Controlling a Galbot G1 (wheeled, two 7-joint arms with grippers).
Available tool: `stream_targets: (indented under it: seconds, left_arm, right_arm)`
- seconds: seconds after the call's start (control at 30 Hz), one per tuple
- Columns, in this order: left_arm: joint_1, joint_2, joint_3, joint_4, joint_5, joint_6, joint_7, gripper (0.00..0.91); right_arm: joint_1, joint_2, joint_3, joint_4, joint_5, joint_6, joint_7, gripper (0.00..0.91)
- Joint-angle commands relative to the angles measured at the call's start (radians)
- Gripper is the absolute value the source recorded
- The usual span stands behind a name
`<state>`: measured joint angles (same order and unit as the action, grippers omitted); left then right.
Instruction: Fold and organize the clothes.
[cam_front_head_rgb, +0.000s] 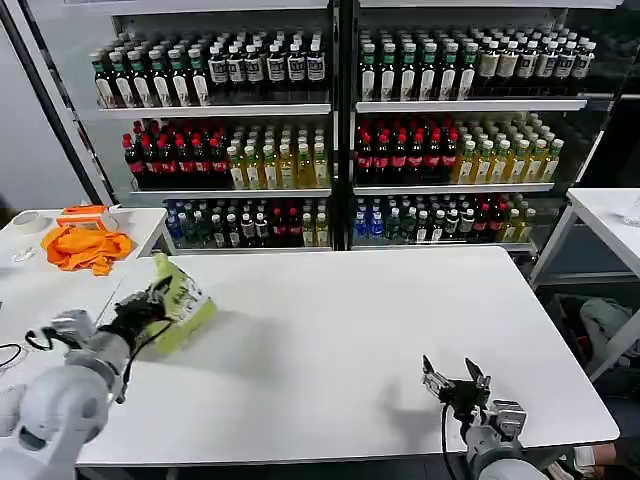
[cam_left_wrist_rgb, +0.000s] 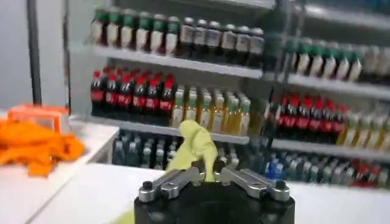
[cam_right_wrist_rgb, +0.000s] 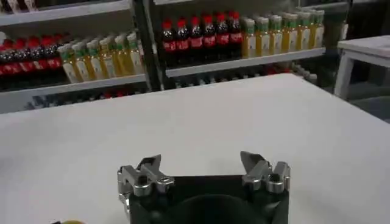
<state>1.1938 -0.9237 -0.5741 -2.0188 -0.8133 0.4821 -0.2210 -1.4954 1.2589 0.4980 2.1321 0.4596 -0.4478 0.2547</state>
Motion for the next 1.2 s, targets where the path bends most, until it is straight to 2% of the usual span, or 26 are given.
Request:
stream_targets:
  seconds: [0.03, 0.27, 0.4, 0.53, 0.63, 0.7, 0.73, 0.77, 0.8, 0.83, 1.03, 1.2]
  left_arm:
    - [-0.036, -0.034, 0.333, -0.02, 0.486, -0.071, 0.067, 0.04]
    - [-0.062, -0.08, 0.544, -0.026, 0.556, -0.059, 0.069, 0.04]
    - [-0.123, -0.165, 0.639, 0.047, 0.525, -0.035, 0.06, 0.04]
    - [-0.212, -0.264, 0.69, 0.101, 0.435, 0.005, 0.018, 0.05]
    - [-0.274, -0.329, 0.717, 0.151, 0.359, 0.009, -0.023, 0.05]
    - [-0.299, -0.352, 0.728, 0.175, 0.349, 0.007, -0.032, 0.081]
    - [-0.31, -0.366, 0.735, 0.188, 0.338, 0.006, -0.034, 0.111]
    - [-0.316, -0.374, 0.74, 0.195, 0.334, 0.005, -0.035, 0.242]
    - [-0.322, -0.383, 0.746, 0.207, 0.333, 0.005, -0.038, 0.413]
    - [-0.328, -0.396, 0.753, 0.223, 0.334, -0.001, -0.04, 0.907]
    - [-0.334, -0.428, 0.764, 0.262, 0.329, -0.118, -0.03, 0.907]
    - [-0.3, -0.414, 0.724, 0.212, 0.264, -0.197, -0.025, 0.907]
  right_arm:
    - [-0.004, -0.002, 0.01, 0.008, -0.003, 0.001, 0.0, 0.907]
    - [-0.01, -0.003, 0.022, 0.009, -0.002, 0.004, -0.001, 0.907]
    - [-0.011, -0.003, 0.024, 0.01, -0.001, 0.004, -0.001, 0.907]
    - [-0.01, -0.005, 0.028, 0.01, 0.001, 0.003, -0.001, 0.907]
    - [-0.008, -0.006, 0.03, 0.009, 0.004, 0.001, -0.001, 0.907]
    - [-0.007, -0.006, 0.03, 0.009, 0.004, 0.0, -0.001, 0.907]
    - [-0.006, -0.006, 0.03, 0.009, 0.004, -0.001, -0.001, 0.907]
    - [-0.006, -0.006, 0.03, 0.008, 0.005, -0.001, -0.001, 0.907]
    - [-0.005, -0.006, 0.029, 0.008, 0.005, -0.001, -0.001, 0.907]
    - [-0.004, -0.006, 0.029, 0.006, 0.005, -0.001, -0.001, 0.907]
    - [0.011, -0.003, 0.017, -0.001, 0.004, -0.006, -0.008, 0.907]
    - [0.029, -0.01, 0.006, -0.006, 0.005, -0.006, -0.01, 0.907]
